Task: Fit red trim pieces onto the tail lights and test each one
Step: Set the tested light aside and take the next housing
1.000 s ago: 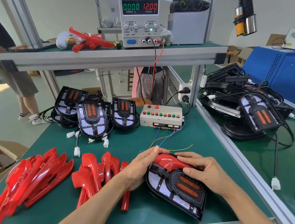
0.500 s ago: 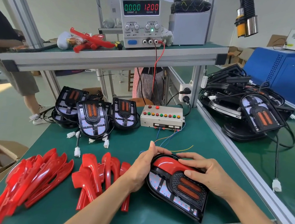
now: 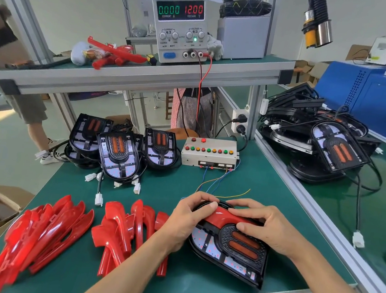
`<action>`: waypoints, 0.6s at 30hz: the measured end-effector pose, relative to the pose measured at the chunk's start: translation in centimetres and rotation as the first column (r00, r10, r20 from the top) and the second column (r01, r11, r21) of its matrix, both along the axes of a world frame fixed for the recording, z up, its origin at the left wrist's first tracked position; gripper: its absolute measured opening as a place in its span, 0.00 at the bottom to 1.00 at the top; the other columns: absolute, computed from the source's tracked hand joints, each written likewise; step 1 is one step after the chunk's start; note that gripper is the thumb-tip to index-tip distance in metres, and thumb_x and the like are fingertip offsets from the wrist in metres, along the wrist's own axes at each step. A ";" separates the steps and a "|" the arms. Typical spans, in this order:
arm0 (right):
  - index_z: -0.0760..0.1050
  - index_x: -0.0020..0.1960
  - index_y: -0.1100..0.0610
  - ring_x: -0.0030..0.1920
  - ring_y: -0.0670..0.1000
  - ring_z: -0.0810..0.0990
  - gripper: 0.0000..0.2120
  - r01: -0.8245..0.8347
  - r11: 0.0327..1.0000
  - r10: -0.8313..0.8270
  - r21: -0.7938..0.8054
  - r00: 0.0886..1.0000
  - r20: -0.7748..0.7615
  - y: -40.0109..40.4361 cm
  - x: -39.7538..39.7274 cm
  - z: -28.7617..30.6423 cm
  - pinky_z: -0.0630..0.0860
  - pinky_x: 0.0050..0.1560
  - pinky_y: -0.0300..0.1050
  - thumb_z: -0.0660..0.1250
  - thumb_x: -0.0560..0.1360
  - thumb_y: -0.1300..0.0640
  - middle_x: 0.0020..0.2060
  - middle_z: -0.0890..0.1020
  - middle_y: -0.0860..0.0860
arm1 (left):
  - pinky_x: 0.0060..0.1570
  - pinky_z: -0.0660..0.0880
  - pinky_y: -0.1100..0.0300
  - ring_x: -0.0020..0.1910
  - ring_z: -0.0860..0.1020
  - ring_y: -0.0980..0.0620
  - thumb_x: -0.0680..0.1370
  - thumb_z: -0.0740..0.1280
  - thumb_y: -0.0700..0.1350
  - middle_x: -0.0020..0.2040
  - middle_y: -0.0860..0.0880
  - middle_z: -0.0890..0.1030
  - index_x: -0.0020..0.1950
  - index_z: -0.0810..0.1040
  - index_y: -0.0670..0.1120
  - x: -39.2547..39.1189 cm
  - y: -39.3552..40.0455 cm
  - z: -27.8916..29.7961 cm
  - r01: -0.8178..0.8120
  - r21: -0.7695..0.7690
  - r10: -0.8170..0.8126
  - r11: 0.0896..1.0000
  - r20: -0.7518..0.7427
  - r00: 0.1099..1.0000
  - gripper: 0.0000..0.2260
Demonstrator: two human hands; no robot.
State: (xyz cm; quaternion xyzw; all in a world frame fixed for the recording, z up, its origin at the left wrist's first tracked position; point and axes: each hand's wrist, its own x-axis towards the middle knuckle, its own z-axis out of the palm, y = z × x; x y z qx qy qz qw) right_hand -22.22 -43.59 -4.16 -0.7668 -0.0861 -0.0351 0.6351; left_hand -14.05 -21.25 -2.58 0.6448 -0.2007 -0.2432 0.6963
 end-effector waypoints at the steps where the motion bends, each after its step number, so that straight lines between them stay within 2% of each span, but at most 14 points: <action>1: 0.85 0.60 0.51 0.67 0.48 0.79 0.15 0.001 1.000 -0.001 -0.006 1.000 -0.007 0.0 0.1 0.0 0.78 0.64 0.44 0.76 0.74 0.58 0.66 0.80 0.44 | 0.56 0.77 0.47 0.49 0.80 0.46 0.78 0.73 0.44 0.50 0.43 0.84 0.55 0.81 0.43 0.0 0.0 0.0 -0.007 -0.005 0.007 1.000 -0.006 1.000 0.08; 4: 0.85 0.61 0.50 0.66 0.47 0.79 0.15 -0.003 1.000 0.002 -0.024 0.999 -0.035 0.0 0.3 0.0 0.77 0.64 0.43 0.75 0.75 0.60 0.66 0.80 0.42 | 0.56 0.78 0.49 0.49 0.80 0.48 0.74 0.74 0.46 0.51 0.43 0.84 0.55 0.81 0.42 0.0 0.1 -0.3 -0.015 -0.004 0.015 1.000 0.008 1.000 0.12; 9: 0.84 0.63 0.49 0.65 0.50 0.81 0.14 -0.015 1.000 0.017 0.022 0.995 -0.096 -0.4 0.3 -0.1 0.79 0.63 0.44 0.68 0.80 0.60 0.65 0.81 0.44 | 0.49 0.79 0.58 0.46 0.81 0.52 0.73 0.75 0.46 0.49 0.46 0.85 0.52 0.82 0.45 0.1 0.1 -0.7 -0.043 -0.004 0.043 0.999 0.020 0.999 0.10; 12: 0.78 0.70 0.49 0.66 0.55 0.81 0.21 0.043 0.989 -0.023 0.143 0.990 -0.137 -0.7 0.0 -0.5 0.78 0.65 0.52 0.68 0.77 0.58 0.65 0.82 0.52 | 0.47 0.79 0.59 0.44 0.82 0.51 0.73 0.75 0.46 0.47 0.46 0.85 0.50 0.83 0.47 0.1 0.2 -0.9 -0.043 -0.031 0.043 0.999 0.007 0.999 0.08; 15: 0.72 0.74 0.53 0.64 0.61 0.81 0.26 0.096 0.904 0.012 0.416 0.969 -0.249 -1.1 -0.8 -1.0 0.81 0.61 0.53 0.69 0.77 0.58 0.66 0.82 0.58 | 0.46 0.79 0.61 0.44 0.82 0.52 0.72 0.75 0.45 0.48 0.47 0.85 0.49 0.84 0.47 0.0 0.2 -1.2 -0.053 -0.065 0.053 0.996 0.002 0.999 0.07; 16: 0.71 0.74 0.54 0.64 0.61 0.82 0.25 0.113 0.884 0.024 0.454 0.958 -0.286 -1.2 -1.0 -1.0 0.81 0.61 0.54 0.69 0.78 0.56 0.65 0.82 0.59 | 0.46 0.78 0.62 0.44 0.82 0.53 0.72 0.75 0.45 0.47 0.47 0.85 0.49 0.84 0.48 0.0 0.2 -1.3 -0.063 -0.075 0.063 0.995 0.001 0.998 0.06; 18: 0.73 0.73 0.56 0.62 0.60 0.82 0.24 0.158 0.891 0.005 0.426 0.934 -0.357 -1.2 -1.4 -0.9 0.80 0.60 0.53 0.65 0.80 0.49 0.63 0.83 0.60 | 0.45 0.78 0.62 0.43 0.81 0.53 0.72 0.75 0.44 0.47 0.47 0.85 0.48 0.84 0.47 0.0 0.3 -1.4 -0.089 -0.096 0.088 0.991 -0.008 0.996 0.06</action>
